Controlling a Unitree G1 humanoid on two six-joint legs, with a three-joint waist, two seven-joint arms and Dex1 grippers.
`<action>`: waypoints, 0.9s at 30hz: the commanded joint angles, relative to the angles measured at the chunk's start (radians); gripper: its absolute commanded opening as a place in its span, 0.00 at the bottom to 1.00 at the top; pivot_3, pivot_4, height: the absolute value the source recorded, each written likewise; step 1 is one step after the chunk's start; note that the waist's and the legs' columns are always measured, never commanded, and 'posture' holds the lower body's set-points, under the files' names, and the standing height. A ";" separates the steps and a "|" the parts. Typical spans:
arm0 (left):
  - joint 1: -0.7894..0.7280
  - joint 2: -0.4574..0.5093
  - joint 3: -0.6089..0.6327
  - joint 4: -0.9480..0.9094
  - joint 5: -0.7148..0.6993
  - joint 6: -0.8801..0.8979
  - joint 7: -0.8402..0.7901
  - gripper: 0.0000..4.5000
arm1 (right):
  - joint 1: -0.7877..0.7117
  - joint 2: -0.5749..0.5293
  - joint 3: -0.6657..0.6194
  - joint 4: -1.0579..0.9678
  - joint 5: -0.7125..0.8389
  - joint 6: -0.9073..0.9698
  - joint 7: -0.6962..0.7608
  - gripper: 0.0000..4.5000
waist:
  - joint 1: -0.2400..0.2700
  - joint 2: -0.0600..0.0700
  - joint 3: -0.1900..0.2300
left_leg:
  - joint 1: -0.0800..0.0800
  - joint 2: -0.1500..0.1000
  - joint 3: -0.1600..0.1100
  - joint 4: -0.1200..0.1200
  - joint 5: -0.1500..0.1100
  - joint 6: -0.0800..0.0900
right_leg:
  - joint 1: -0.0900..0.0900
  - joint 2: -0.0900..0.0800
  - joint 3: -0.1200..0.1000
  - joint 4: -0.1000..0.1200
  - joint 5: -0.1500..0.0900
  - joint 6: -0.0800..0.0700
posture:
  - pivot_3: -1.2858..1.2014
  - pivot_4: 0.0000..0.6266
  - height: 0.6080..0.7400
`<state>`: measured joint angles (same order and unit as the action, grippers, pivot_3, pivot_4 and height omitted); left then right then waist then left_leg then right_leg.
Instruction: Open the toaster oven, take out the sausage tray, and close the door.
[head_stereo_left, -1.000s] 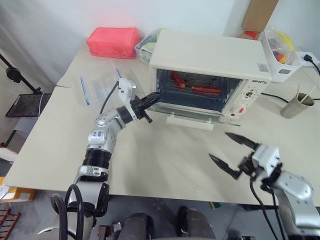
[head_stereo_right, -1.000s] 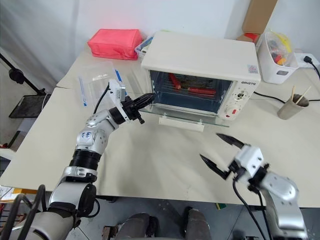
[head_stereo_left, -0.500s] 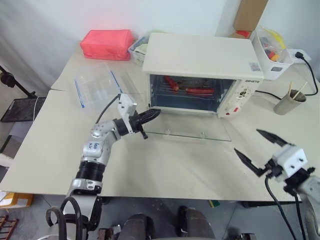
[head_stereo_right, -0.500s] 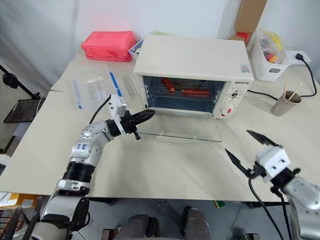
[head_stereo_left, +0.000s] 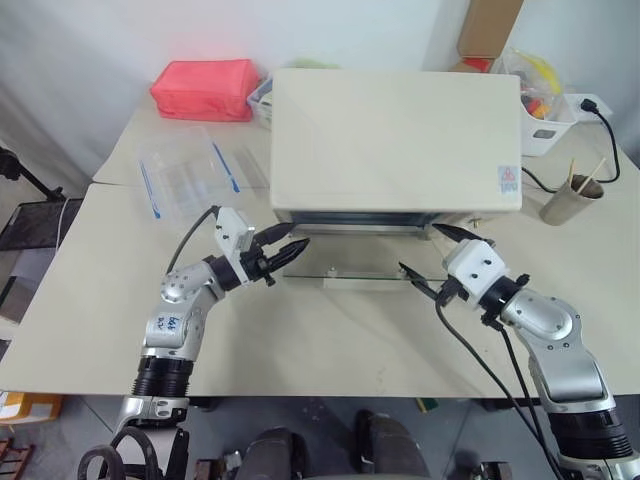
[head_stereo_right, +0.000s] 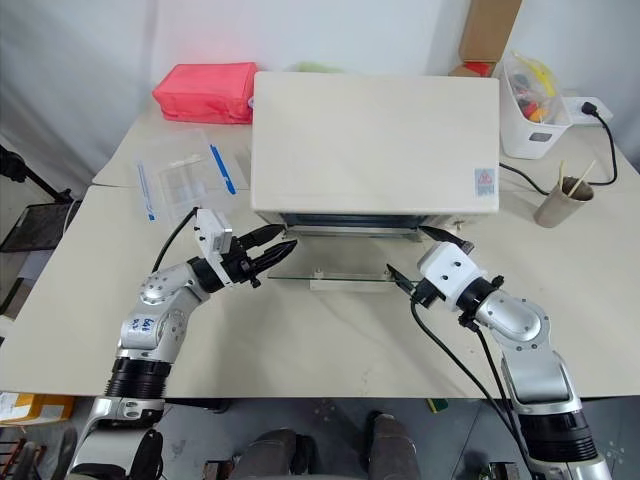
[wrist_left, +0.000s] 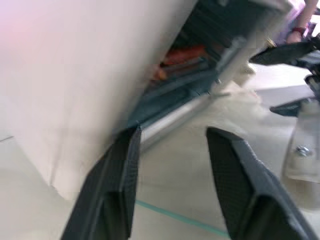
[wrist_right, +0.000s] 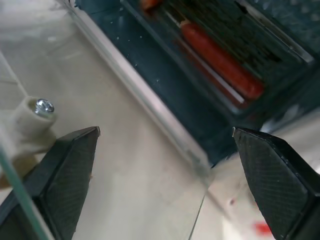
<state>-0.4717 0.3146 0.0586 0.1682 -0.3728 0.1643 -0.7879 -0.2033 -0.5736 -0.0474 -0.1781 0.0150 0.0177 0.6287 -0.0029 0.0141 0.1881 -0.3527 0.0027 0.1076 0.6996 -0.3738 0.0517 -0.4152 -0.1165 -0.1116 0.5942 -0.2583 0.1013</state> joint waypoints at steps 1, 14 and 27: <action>-0.054 0.012 0.041 0.057 -0.012 -0.001 0.018 0.47 | -0.078 -0.004 -0.054 -0.020 0.038 -0.034 -0.027 1.00 | 0.000 0.000 0.000 | 0.000 0.000 0.000 0.000 0.000 0.000 | 0.000 0.000 -0.001 0.000 0.000 0.000 | 0.52 0.24 1.00; -0.194 0.007 0.040 0.206 -0.041 -0.014 -0.065 0.47 | -0.057 -0.016 -0.087 -0.118 0.067 0.039 -0.019 1.00 | 0.005 -0.001 0.000 | -0.003 -0.001 0.000 0.000 0.001 0.001 | -0.002 0.000 -0.006 0.001 0.000 0.001 | 0.52 0.24 1.00; -0.272 0.000 0.028 0.272 -0.046 0.008 -0.152 0.47 | 0.122 -0.015 -0.150 -0.248 0.219 0.037 0.064 1.00 | 0.003 -0.001 0.000 | -0.003 -0.001 0.000 0.000 0.001 0.001 | -0.002 0.002 -0.007 0.001 0.000 0.001 | 0.52 0.24 1.00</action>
<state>-0.7199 0.3142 0.0838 0.4496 -0.4109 0.1709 -0.9290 -0.0901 -0.5829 -0.1712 -0.3666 0.1913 0.0835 0.6766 -0.0004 0.0132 0.1885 -0.3551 0.0020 0.1073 0.6996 -0.3727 0.0523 -0.4175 -0.1150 -0.1181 0.5949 -0.2579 0.1020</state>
